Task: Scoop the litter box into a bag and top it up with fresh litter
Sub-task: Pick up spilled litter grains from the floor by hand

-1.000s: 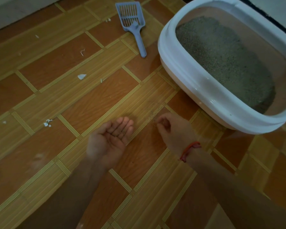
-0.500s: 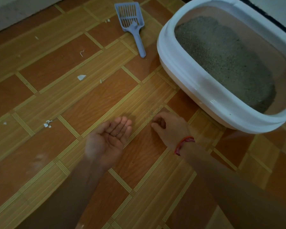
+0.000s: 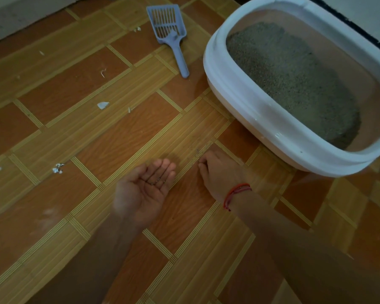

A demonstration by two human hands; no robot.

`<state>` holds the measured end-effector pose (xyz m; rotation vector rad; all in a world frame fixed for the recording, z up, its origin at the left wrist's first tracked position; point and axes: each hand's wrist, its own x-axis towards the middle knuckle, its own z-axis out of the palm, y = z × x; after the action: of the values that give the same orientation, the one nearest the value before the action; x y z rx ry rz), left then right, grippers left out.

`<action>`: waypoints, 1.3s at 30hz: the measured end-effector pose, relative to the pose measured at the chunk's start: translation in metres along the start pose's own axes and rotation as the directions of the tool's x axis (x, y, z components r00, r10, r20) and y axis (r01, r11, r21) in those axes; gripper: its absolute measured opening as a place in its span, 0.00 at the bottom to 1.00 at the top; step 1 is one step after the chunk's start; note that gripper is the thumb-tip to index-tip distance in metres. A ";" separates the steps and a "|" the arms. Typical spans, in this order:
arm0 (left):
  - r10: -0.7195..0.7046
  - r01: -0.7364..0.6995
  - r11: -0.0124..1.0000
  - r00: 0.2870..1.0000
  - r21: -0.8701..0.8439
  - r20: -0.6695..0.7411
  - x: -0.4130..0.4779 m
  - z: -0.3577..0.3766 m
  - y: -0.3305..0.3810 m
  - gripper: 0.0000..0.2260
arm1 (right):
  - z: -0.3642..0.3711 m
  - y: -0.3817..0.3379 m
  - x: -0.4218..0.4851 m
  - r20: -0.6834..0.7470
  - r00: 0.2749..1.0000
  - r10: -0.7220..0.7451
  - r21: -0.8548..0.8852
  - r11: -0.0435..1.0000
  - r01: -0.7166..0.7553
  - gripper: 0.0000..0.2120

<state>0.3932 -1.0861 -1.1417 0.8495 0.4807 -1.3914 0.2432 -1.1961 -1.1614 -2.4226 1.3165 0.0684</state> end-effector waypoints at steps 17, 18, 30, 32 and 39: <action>0.015 -0.016 1.000 1.000 0.015 0.015 0.003 0.000 -0.003 0.21 | -0.015 -0.012 -0.004 0.015 0.997 0.082 0.036 0.996 -0.082 0.10; 0.012 -0.012 1.000 1.000 0.018 0.016 0.003 0.000 -0.003 0.20 | -0.019 -0.016 -0.007 -0.008 0.998 0.068 0.081 0.994 -0.067 0.09; -0.062 0.050 0.988 0.995 0.145 0.077 0.001 0.001 -0.010 0.21 | -0.019 -0.066 -0.032 -0.047 0.980 -0.191 0.232 0.953 0.197 0.07; -0.052 0.043 0.992 0.996 0.117 0.070 0.004 0.000 -0.009 0.18 | -0.020 -0.064 -0.032 -0.080 0.977 -0.199 0.253 0.944 0.213 0.06; 0.035 -0.035 0.999 0.999 0.017 -0.011 0.004 0.001 0.000 0.16 | -0.022 -0.017 0.003 -0.120 0.992 0.044 0.250 0.968 -0.013 0.05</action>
<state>0.3934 -1.0899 -1.1443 0.8755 0.4613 -1.3608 0.2556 -1.1979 -1.1366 -2.2250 1.3257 -0.2315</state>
